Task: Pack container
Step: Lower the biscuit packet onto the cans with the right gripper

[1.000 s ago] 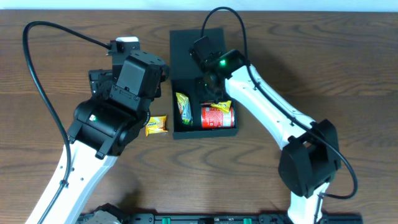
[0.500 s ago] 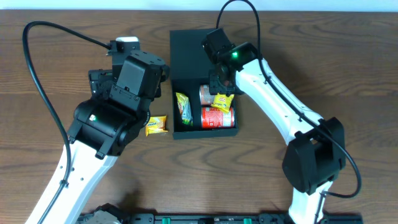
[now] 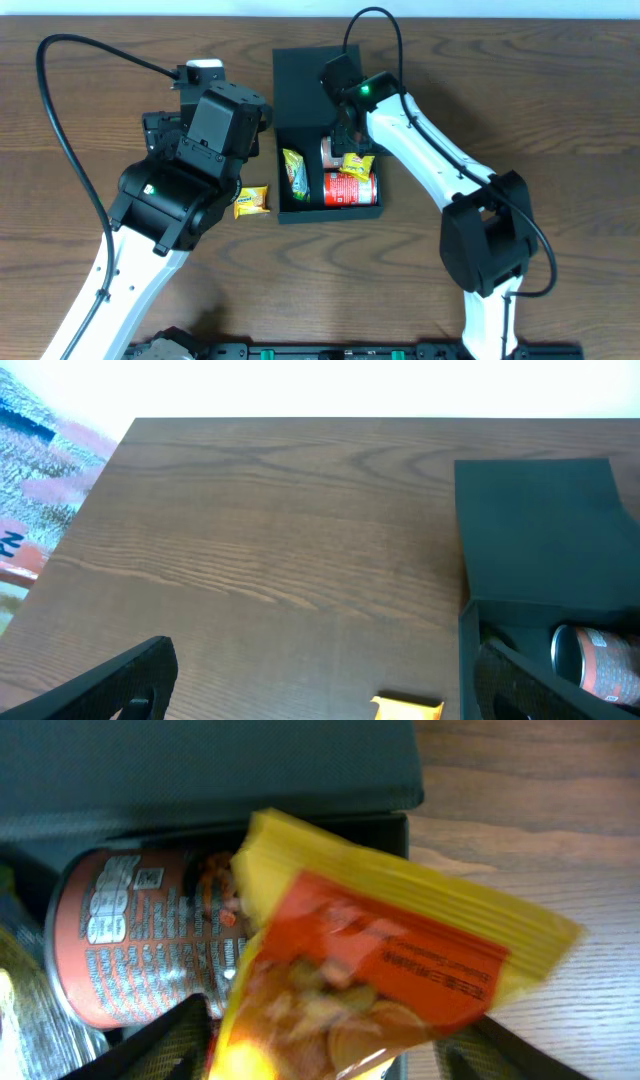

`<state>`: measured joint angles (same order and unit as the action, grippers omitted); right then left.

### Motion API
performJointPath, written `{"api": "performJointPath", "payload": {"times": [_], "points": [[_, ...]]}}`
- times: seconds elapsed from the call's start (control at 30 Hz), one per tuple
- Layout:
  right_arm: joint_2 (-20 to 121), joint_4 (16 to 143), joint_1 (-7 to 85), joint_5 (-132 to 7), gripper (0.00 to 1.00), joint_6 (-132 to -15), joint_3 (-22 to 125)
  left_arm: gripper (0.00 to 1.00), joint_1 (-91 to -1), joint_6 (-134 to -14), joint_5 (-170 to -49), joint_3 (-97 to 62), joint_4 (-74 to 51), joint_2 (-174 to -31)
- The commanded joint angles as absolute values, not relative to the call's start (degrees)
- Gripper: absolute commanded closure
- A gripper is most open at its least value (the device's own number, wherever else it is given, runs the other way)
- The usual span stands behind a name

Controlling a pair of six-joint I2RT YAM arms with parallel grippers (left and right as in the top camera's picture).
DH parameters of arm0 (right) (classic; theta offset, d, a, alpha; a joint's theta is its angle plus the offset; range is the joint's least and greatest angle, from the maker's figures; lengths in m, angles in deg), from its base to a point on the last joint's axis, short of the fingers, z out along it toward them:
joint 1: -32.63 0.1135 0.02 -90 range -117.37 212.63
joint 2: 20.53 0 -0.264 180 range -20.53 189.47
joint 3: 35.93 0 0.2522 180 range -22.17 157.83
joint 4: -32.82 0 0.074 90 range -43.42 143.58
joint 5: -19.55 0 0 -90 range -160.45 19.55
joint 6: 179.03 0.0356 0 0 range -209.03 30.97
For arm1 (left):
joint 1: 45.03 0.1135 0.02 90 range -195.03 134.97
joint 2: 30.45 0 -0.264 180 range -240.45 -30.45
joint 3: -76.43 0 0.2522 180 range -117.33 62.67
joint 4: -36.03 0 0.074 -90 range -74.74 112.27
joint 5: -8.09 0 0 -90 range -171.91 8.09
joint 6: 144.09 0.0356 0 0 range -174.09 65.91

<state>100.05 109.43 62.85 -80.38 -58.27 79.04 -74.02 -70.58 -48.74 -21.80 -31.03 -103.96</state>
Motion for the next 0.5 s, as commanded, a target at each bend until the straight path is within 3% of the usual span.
{"api": "performJointPath", "payload": {"times": [0.0, 0.2, 0.47], "points": [[100.7, 109.0, 62.8, -81.2, 0.33, -57.8, 80.1, 0.05, -73.9, -70.3, -48.3, -22.8, -31.0, -104.2], [100.8, 108.5, 62.5, -81.2, 0.27, -57.9, 80.1, 0.05, -73.9, -70.3, -48.3, -22.8, -31.0, -104.2], [101.4, 108.0, 62.4, -81.2, 0.48, -57.9, 80.1, 0.04, -73.9, -70.3, -48.3, -22.8, -31.0, -104.2]]}}
